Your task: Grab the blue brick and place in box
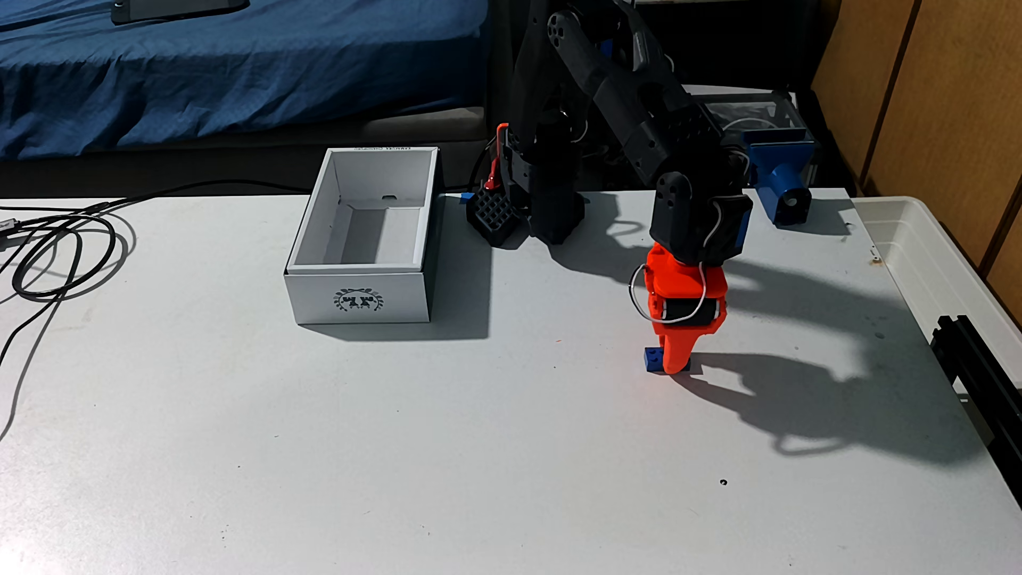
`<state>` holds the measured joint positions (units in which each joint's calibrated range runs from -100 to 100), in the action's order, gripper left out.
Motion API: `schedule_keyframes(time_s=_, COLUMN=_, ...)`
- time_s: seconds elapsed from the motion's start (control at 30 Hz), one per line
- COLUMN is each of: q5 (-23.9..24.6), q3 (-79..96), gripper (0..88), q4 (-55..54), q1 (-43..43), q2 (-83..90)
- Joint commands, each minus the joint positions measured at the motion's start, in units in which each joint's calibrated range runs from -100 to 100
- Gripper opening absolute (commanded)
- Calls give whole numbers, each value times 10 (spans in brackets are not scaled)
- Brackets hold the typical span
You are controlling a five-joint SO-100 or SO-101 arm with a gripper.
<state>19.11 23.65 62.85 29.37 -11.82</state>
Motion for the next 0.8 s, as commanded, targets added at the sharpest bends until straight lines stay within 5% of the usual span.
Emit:
schedule_keyframes(time_s=0.0, q5=1, q3=-14, gripper=10, q4=4, q1=-13, q2=11)
schedule_keyframes(time_s=0.4, q5=-10, q3=-49, gripper=10, q4=141, q1=-114, q2=182)
schedule_keyframes(time_s=0.77, q5=-146, q3=-5, gripper=18, q4=270, q1=-339, q2=414)
